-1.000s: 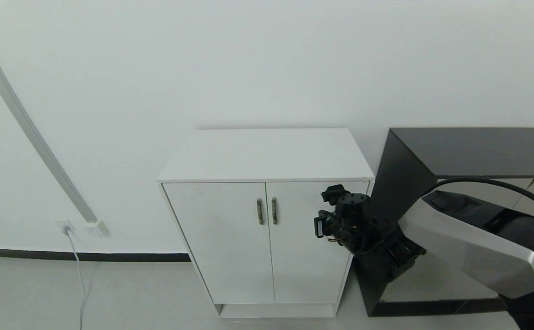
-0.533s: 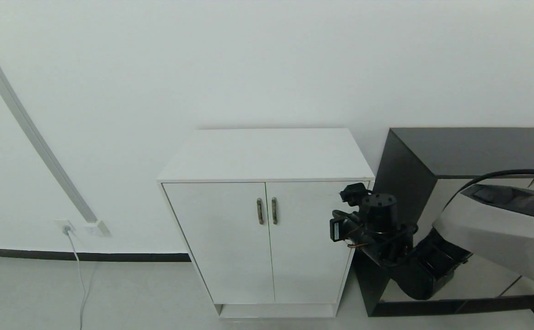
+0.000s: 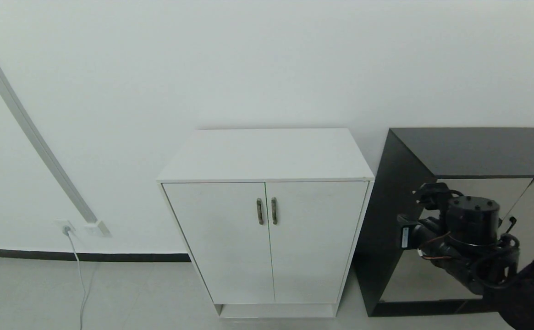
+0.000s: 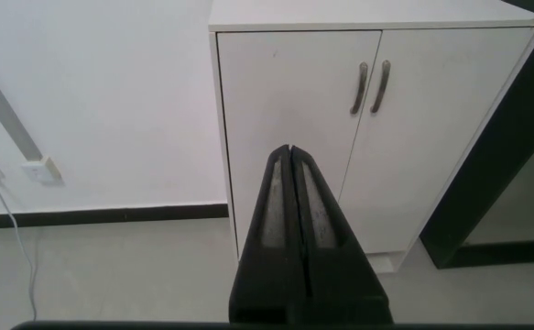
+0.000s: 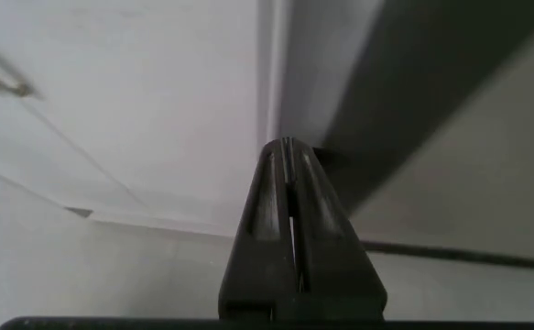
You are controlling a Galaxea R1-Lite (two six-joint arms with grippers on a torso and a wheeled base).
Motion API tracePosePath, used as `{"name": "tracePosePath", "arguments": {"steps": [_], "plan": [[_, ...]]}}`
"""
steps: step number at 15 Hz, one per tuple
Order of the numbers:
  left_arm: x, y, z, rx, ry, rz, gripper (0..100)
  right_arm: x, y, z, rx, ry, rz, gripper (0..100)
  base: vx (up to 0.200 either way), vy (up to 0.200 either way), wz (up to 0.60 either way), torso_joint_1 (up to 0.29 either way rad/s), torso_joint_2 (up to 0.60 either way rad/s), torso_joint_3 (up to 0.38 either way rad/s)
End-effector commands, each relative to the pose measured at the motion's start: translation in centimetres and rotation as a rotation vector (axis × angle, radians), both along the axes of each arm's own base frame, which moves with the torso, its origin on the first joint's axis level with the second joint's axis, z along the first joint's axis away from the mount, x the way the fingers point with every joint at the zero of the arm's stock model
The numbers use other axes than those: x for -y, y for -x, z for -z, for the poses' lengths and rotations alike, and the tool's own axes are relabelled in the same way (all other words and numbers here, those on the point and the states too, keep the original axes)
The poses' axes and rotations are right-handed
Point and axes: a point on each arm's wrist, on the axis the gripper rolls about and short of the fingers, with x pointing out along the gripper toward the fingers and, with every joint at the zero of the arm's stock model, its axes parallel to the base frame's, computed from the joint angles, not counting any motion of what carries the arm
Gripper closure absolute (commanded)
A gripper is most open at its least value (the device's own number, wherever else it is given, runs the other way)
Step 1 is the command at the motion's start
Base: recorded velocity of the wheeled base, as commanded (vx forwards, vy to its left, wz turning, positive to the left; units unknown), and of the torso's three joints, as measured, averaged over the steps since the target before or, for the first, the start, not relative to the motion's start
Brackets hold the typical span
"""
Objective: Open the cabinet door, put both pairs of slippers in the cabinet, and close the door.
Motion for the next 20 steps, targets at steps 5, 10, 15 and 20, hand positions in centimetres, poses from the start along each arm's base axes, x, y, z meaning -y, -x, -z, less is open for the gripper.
{"name": "tracePosePath", "arguments": {"steps": [5, 10, 15, 20], "plan": [[0.0, 0.0, 0.0, 0.0, -0.002, 0.0, 100, 7.9, 6.5, -2.4, 0.041, 0.012, 0.229, 100, 0.0, 0.0, 0.0, 0.0, 0.0, 0.0], [0.0, 0.0, 0.0, -0.002, -0.002, 0.0, 100, 10.1, 13.3, -3.2, 0.121, 0.059, 0.278, 100, 0.0, 0.0, 0.0, 0.0, 0.0, 0.0], [0.0, 0.0, 0.0, 0.0, 0.002, 0.0, 100, 10.4, 18.1, -3.7, 0.137, 0.057, 0.225, 100, 0.0, 0.0, 0.0, 0.0, 0.0, 0.0], [0.0, 0.0, 0.0, -0.002, 0.0, 0.0, 100, 10.6, 22.4, -3.7, 0.053, 0.053, 0.131, 100, 0.0, 0.0, 0.0, 0.0, 0.0, 0.0]]}}
